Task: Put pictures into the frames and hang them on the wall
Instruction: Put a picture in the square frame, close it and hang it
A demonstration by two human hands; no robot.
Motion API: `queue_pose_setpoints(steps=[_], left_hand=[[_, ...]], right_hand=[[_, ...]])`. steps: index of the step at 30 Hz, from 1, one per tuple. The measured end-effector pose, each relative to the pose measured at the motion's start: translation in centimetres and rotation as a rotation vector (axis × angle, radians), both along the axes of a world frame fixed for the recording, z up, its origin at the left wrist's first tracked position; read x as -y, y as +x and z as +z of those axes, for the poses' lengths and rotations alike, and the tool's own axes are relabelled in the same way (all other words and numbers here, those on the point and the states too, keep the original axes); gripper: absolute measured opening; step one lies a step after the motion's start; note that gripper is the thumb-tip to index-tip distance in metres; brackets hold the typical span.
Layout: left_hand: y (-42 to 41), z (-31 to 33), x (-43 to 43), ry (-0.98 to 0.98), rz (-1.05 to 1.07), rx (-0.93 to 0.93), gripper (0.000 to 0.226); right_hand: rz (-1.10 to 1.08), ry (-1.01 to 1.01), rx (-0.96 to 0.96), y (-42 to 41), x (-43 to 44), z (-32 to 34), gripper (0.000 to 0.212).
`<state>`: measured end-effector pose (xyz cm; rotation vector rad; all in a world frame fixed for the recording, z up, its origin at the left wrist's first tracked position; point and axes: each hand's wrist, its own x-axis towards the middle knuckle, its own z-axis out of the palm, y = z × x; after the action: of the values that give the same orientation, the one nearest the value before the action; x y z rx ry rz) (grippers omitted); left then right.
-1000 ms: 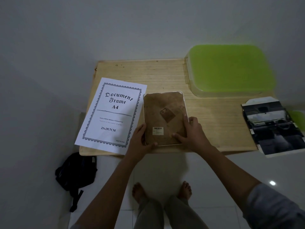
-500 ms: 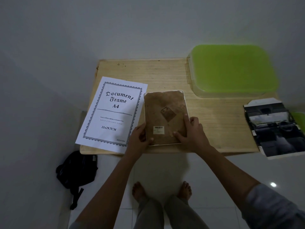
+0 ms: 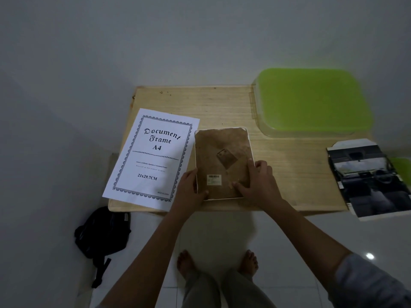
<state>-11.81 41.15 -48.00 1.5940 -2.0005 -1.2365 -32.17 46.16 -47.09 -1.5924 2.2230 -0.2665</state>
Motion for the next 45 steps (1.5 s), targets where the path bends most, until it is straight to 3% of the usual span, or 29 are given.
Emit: queue_pose_setpoints(steps=[3,7,11,15,26,32,37,45], left_hand=[[-0.6,0.2,1.1,-0.163,-0.01,0.092,0.064],[-2.5,0.2,3.7,-0.388,-0.185,0.287,0.061],[-3.7,-1.5,5.7,-0.455,-0.284,0.451,0.071],[-4.0,-3.4,5.6,-0.445,-0.254,0.43,0.076],[-4.4,-3.5,5.2,-0.441,-0.257,0.44,0.068],[-4.8,-2.3,6.2,-0.428,-0.223,0.391,0.075],[-4.6,-3.9,5.9,-0.501,-0.233,0.412,0.061],[-4.4,-4.5,5.7,-0.527,-0.205,0.439,0.06]], right_hand=[[0.074,-0.086,-0.014,0.2,0.3,0.2,0.073],[0.186,-0.147,0.018,0.8,1.4,-0.6,0.069],[0.261,-0.091,-0.116,1.3,1.6,-2.8,0.07],[0.257,-0.107,-0.195,1.4,1.5,-3.9,0.069],[0.213,-0.161,-0.198,1.5,1.4,-3.9,0.066],[0.126,-0.216,-0.22,1.6,2.0,-2.6,0.056],[0.113,-0.229,-0.282,2.0,1.8,-3.8,0.052],[0.081,-0.218,-0.227,2.7,1.8,-4.1,0.049]])
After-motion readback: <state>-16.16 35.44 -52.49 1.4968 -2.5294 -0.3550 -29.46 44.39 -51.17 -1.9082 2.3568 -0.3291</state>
